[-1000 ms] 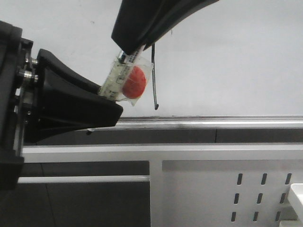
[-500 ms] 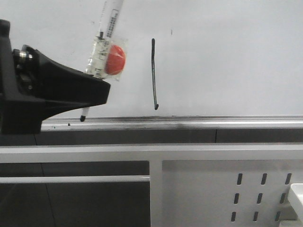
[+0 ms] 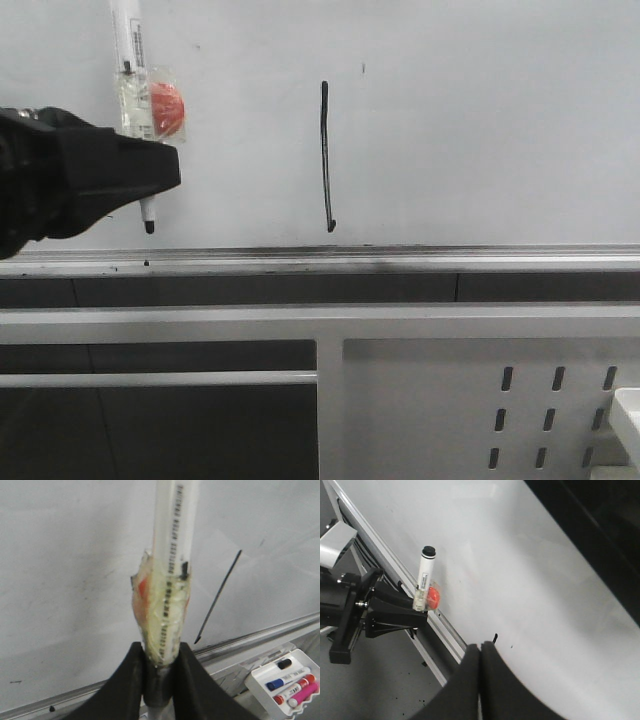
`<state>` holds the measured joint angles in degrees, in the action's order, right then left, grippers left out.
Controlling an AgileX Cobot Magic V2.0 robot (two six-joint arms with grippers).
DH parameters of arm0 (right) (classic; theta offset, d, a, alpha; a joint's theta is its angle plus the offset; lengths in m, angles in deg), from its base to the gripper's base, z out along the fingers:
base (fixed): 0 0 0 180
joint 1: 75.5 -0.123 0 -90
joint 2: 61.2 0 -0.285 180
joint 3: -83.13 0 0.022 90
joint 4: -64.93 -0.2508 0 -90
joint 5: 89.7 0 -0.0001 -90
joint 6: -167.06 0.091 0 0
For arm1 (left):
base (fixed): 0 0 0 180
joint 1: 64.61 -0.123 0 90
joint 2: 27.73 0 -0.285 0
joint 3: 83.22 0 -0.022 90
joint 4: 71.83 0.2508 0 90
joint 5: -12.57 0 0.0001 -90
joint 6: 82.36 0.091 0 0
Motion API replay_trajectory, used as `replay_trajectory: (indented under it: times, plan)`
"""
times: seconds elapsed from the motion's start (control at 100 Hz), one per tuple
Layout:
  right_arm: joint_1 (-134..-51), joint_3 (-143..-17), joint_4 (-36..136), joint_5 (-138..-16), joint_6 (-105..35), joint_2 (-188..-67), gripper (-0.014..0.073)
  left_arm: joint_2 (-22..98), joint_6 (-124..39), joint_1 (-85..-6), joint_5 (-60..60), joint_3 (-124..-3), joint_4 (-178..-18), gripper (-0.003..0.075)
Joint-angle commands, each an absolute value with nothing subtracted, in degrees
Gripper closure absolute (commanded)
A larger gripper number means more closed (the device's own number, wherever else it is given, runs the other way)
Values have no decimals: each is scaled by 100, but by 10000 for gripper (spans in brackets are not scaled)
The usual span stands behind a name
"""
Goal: Write number 1 on whiteboard
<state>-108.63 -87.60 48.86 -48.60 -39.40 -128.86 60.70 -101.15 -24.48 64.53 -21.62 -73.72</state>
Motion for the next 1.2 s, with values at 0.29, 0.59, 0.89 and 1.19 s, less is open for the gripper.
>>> replay_trajectory:
  times: [0.29,0.59,0.89,1.19]
  plan:
    - [-10833,-8948,4865,-5241,-3936,-12838,671,6832,-10107,-2344,7729,-2338,-7678,740]
    - [-10833,-8948,4865,-5254,-3936,-12838,671,7061,-9771,-2355,7725,-2549,-7878,740]
    - [-10833,-8948,4865,-5184,-3936,-12838,671,7198,-9713,-2377,7783,-2683,-8051,740]
    - [-10833,-8948,4865,-5158,-3936,-12838,671,7198,-9713,-2377,7847,-2683,-8172,740]
